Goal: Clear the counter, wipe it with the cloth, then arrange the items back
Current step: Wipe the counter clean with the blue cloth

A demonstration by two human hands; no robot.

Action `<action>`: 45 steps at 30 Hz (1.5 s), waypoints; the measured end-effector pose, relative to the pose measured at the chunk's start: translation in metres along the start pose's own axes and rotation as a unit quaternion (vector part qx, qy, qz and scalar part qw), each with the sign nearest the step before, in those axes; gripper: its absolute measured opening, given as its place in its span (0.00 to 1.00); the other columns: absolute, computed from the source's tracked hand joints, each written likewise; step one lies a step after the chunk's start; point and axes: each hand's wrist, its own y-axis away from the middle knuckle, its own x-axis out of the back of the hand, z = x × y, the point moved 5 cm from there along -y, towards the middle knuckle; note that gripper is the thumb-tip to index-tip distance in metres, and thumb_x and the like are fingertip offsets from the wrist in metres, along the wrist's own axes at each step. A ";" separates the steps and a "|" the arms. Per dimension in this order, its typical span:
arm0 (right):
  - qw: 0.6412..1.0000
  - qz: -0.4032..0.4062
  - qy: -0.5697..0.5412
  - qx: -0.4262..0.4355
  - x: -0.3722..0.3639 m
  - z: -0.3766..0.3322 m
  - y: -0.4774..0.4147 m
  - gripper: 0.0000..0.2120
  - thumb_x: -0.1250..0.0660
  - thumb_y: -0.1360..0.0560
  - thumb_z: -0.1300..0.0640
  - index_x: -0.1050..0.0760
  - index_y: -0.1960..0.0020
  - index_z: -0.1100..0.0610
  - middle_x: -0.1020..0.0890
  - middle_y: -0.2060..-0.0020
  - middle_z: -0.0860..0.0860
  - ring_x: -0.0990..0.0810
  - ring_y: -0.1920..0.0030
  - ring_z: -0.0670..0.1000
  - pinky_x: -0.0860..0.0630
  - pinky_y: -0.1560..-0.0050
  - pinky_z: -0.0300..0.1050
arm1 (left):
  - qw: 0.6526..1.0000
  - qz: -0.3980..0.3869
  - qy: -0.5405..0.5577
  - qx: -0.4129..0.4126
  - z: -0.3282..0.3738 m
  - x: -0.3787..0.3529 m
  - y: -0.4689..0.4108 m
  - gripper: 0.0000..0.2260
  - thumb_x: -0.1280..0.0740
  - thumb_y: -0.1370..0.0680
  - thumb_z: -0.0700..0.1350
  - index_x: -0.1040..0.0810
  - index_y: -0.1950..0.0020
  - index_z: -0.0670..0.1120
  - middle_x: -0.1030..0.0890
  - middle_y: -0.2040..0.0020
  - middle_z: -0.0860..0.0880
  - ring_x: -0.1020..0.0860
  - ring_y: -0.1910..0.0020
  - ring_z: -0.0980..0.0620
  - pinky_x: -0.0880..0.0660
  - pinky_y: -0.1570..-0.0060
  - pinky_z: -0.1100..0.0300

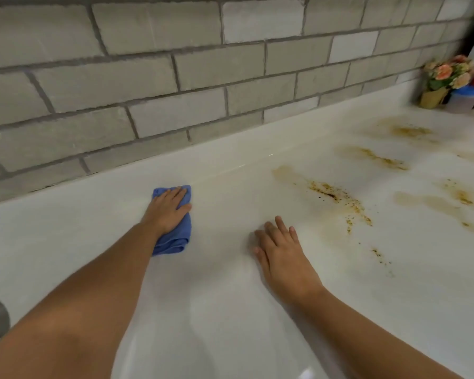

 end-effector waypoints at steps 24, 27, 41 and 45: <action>0.961 0.073 -0.031 -0.266 0.109 0.181 0.137 0.18 0.48 0.19 0.54 0.32 0.33 0.62 0.28 0.37 0.55 0.32 0.33 0.56 0.38 0.34 0.45 | 0.998 -0.010 -0.034 -0.043 0.105 -0.035 0.014 0.25 0.55 0.18 0.53 0.50 0.23 0.43 0.47 0.22 0.47 0.48 0.24 0.49 0.53 0.26 0.53; 0.964 0.072 -0.003 -0.257 0.106 0.189 0.152 0.18 0.47 0.19 0.55 0.30 0.35 0.62 0.28 0.36 0.56 0.34 0.31 0.56 0.41 0.32 0.42 | 0.999 -0.012 -0.023 0.040 0.110 -0.033 -0.018 0.24 0.54 0.18 0.52 0.50 0.23 0.44 0.48 0.22 0.46 0.49 0.24 0.46 0.52 0.26 0.47; 0.965 0.075 -0.038 -0.249 0.107 0.188 0.152 0.18 0.49 0.18 0.53 0.32 0.32 0.59 0.32 0.31 0.54 0.46 0.24 0.51 0.55 0.31 0.33 | 0.942 -0.094 0.025 -0.322 0.295 -0.060 0.155 0.28 0.64 0.22 0.62 0.57 0.23 0.53 0.59 0.24 0.60 0.62 0.27 0.63 0.67 0.29 0.61; 0.965 0.090 -0.052 -0.241 0.104 0.190 0.153 0.17 0.49 0.18 0.54 0.30 0.36 0.59 0.29 0.35 0.52 0.45 0.25 0.52 0.52 0.29 0.36 | 0.981 -0.048 -0.033 -0.186 0.232 -0.051 0.077 0.31 0.66 0.23 0.60 0.54 0.23 0.48 0.53 0.22 0.54 0.54 0.24 0.57 0.58 0.26 0.55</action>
